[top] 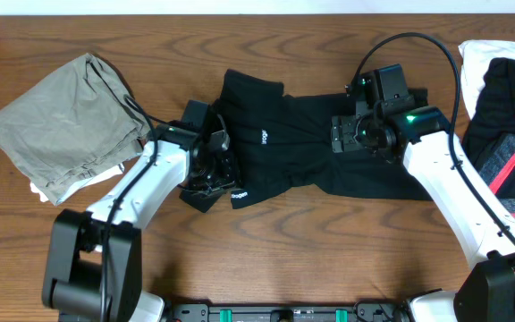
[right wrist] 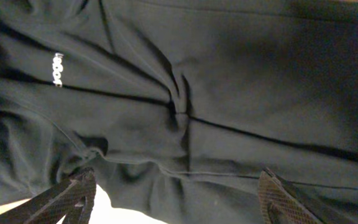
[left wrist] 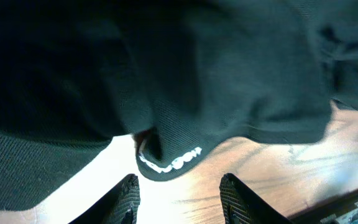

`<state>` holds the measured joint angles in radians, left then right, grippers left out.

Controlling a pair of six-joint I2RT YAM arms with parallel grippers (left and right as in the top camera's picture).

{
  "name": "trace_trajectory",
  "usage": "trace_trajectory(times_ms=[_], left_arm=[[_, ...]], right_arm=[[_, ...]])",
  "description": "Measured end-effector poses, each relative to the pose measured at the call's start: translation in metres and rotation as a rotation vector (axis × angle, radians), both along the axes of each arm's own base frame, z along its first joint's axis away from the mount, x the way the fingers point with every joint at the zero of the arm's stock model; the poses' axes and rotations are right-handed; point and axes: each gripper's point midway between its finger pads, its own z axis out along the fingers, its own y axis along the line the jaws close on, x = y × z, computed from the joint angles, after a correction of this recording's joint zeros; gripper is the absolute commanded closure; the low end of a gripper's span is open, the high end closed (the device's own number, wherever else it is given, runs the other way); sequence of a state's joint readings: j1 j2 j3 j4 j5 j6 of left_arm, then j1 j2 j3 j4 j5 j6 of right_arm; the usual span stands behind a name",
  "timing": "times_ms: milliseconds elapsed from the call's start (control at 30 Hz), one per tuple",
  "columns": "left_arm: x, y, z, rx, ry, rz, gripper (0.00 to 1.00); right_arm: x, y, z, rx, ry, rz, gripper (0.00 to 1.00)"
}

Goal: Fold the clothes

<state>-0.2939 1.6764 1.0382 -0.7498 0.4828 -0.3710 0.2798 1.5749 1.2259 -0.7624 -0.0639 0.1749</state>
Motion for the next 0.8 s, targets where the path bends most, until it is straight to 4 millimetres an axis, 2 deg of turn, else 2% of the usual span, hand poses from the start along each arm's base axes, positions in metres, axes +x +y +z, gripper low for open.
trace_trajectory(times_ms=[233, 267, 333, 367, 433, 567, 633, 700, 800], left_arm=[[-0.004, 0.002, -0.025, 0.034, 0.079, 0.02, 0.57], [-0.003, 0.001, -0.029, 0.033, 0.085, 0.02, 0.64], [-0.002, -0.003, -0.031, 0.016, 0.088, 0.023, 0.89], [0.0, -0.006, -0.032, 0.003, 0.081, 0.02, 0.94], [0.006, -0.015, -0.028, -0.049, 0.055, 0.004, 0.94], [0.021, -0.04, -0.009, -0.232, -0.013, -0.031, 0.94], [0.031, -0.046, 0.005, -0.309, -0.063, -0.036, 0.94], [0.046, -0.044, 0.023, -0.367, -0.138, -0.025, 0.94], [0.071, -0.028, 0.049, -0.392, -0.257, 0.034, 0.94]], right_arm=[[-0.001, -0.002, -0.001, -0.006, 0.004, -0.003, 0.19], [-0.001, -0.002, -0.001, -0.006, 0.003, -0.004, 0.19], [-0.001, -0.002, -0.001, -0.007, 0.004, -0.004, 0.19], [-0.001, -0.002, -0.001, -0.008, 0.004, -0.004, 0.19], [-0.002, -0.003, -0.001, -0.01, 0.008, -0.005, 0.19], [-0.004, -0.003, -0.002, -0.013, 0.018, -0.005, 0.19], [-0.004, -0.003, -0.003, -0.014, 0.019, -0.005, 0.19], [-0.004, -0.004, -0.003, -0.015, 0.02, -0.006, 0.18], [-0.004, -0.003, -0.003, -0.014, 0.019, -0.005, 0.18]])
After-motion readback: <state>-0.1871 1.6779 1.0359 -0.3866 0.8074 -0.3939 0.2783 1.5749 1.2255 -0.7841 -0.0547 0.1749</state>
